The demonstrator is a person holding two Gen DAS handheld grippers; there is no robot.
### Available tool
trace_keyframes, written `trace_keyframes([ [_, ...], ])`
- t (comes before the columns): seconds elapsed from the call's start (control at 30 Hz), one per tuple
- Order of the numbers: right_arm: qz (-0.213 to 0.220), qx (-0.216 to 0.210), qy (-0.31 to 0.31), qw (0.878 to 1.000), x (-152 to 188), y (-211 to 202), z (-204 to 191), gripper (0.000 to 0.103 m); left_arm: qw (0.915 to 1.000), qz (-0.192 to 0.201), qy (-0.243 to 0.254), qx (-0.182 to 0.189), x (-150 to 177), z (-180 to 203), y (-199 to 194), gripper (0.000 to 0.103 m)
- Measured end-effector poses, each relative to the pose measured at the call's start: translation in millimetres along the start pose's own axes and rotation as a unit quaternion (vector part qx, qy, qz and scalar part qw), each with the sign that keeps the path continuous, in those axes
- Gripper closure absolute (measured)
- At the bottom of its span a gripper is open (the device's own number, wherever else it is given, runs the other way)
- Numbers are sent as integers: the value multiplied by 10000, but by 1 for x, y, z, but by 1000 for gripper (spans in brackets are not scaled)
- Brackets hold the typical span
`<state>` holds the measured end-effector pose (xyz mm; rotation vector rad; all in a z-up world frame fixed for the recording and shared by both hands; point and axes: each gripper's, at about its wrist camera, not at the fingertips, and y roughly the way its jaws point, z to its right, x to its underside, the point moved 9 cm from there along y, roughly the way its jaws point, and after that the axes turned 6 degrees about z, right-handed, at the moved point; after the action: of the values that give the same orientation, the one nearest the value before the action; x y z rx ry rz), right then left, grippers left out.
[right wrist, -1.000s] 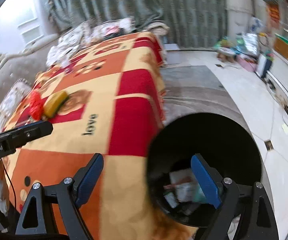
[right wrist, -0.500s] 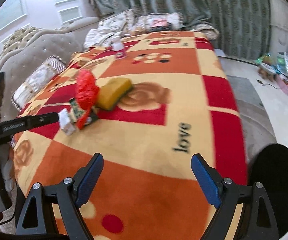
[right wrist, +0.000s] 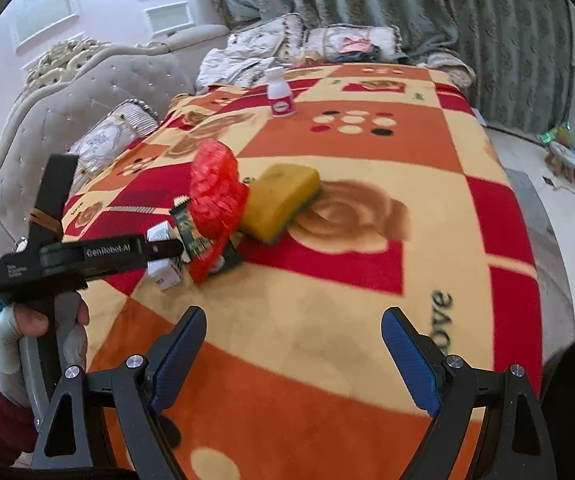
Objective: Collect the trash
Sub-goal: 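Grasp the white medicine box with the left tool while the right tool grasps the red plastic bag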
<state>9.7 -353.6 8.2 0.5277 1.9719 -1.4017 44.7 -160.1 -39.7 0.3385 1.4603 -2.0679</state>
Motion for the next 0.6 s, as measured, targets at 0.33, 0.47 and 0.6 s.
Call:
trace_keyframes([
  [0.33,38,-221,-127,9997,-25,23,-24,15,9999,27,121,-56,-9,-3,8,50],
  [0.47,108,-278,-217,9993,-37,31,-33,15,9993,-56,309,193,-6,-5,1,57],
  [0.6,139,-350,-252,9990,-55,52,-43,15,9992,-122,233,316,-7,-16,-11,67],
])
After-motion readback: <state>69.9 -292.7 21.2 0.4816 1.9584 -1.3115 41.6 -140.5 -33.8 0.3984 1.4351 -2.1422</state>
